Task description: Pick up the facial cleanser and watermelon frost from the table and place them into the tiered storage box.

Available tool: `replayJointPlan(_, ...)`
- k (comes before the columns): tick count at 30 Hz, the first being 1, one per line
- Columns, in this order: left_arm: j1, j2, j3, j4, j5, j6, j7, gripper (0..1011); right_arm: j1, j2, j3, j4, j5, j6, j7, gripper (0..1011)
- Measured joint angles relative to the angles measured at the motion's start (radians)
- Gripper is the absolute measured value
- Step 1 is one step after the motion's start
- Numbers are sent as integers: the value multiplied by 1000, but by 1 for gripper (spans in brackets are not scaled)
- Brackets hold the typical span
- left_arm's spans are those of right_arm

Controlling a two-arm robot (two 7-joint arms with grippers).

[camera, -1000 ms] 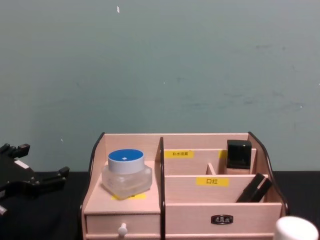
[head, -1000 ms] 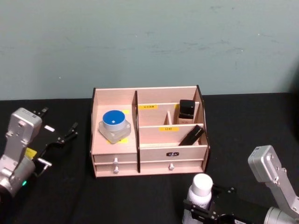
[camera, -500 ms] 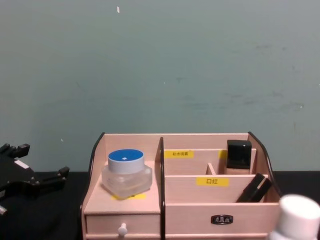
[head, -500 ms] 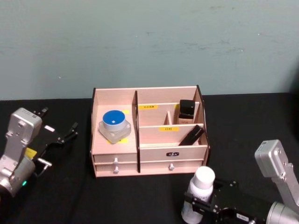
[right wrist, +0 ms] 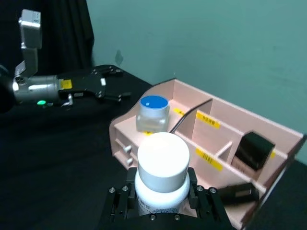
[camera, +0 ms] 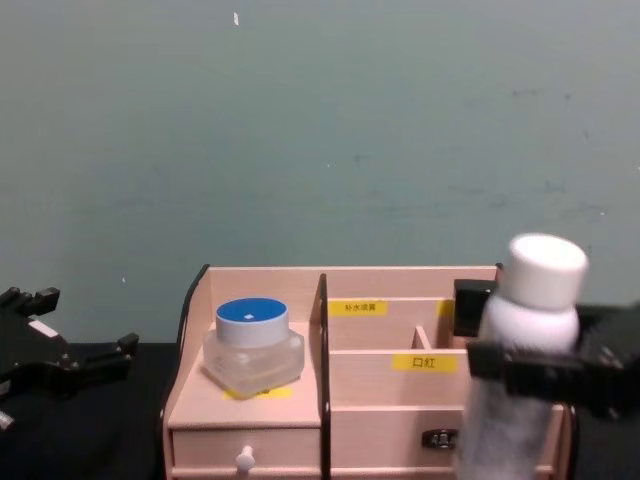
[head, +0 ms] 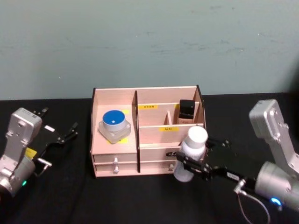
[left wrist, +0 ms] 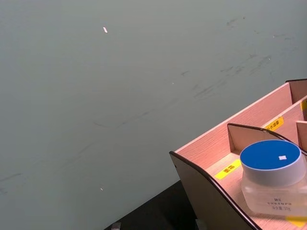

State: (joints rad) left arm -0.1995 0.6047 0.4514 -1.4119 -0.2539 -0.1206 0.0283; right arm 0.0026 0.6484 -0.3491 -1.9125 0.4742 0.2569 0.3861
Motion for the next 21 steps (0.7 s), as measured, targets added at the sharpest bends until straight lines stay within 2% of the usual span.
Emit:
replayJointPlan(6, 0, 0, 0, 0, 0, 0, 0, 1001, 128, -47, -39, 73, -31, 7, 20, 594)
replayJointPlan(7, 0, 0, 0, 0, 0, 0, 0, 1001, 161, -61, -51, 100, -38, 6, 28, 594)
replayJointPlan(11, 0, 0, 0, 0, 0, 0, 0, 1001, 237, -92, -75, 165, -58, -9, 47, 594)
replayJointPlan(21, 0, 0, 0, 0, 0, 0, 0, 1001, 379, -166, -120, 330, -83, -42, 89, 594)
